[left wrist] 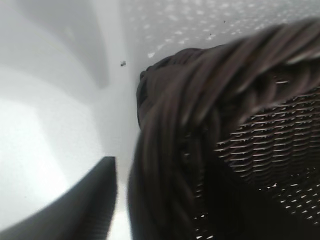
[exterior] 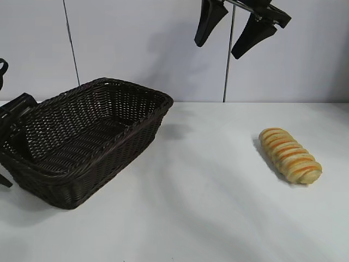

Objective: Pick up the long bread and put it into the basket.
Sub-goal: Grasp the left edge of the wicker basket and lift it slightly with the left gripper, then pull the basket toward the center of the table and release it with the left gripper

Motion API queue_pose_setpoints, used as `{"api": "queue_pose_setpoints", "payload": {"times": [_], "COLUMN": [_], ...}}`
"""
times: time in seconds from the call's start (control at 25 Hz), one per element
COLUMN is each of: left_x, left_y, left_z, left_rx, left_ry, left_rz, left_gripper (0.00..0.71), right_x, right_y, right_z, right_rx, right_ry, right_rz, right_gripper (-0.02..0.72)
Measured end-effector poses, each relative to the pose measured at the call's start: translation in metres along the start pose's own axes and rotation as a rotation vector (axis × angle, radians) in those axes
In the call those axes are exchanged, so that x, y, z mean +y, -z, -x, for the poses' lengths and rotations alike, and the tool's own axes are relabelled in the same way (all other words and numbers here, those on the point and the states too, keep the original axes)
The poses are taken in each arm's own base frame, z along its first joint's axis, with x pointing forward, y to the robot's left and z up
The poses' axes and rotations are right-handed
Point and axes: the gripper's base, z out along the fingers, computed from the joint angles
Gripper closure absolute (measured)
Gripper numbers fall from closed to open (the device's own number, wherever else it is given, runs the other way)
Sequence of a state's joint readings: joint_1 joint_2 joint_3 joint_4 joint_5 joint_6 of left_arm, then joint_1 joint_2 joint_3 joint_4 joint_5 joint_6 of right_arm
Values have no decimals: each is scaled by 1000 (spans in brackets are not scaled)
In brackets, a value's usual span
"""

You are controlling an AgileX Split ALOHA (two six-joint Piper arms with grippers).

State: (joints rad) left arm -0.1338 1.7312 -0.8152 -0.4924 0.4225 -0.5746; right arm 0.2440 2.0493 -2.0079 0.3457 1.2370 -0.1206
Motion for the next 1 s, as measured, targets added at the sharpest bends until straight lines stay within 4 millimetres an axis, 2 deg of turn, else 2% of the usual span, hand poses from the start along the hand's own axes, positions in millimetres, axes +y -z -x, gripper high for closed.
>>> {"api": "queue_pose_setpoints", "payload": {"times": [0.28,0.56,0.72,0.88,1.0], "left_x": [-11,-47,-58,-62,-73], "left_y": [5,28,36,30,23], "left_z": [2,13,21,32,39], "left_rx": [49,72,94,163,219], "left_ry": [-44,-206,-305,-443,-564], "left_rz": [10,-44,-49,-10,-1], "left_gripper": [607,607,607,607,607], "right_x": [0,0,0,0,0], "right_y": [0,0,0,0,0], "right_z": [0,0,0,0,0], "right_rx": [0,2,2,2,2], "right_ry": [0,0,0,0,0], "right_rz": [0,0,0,0,0], "right_gripper": [143,143,143,143,143]}}
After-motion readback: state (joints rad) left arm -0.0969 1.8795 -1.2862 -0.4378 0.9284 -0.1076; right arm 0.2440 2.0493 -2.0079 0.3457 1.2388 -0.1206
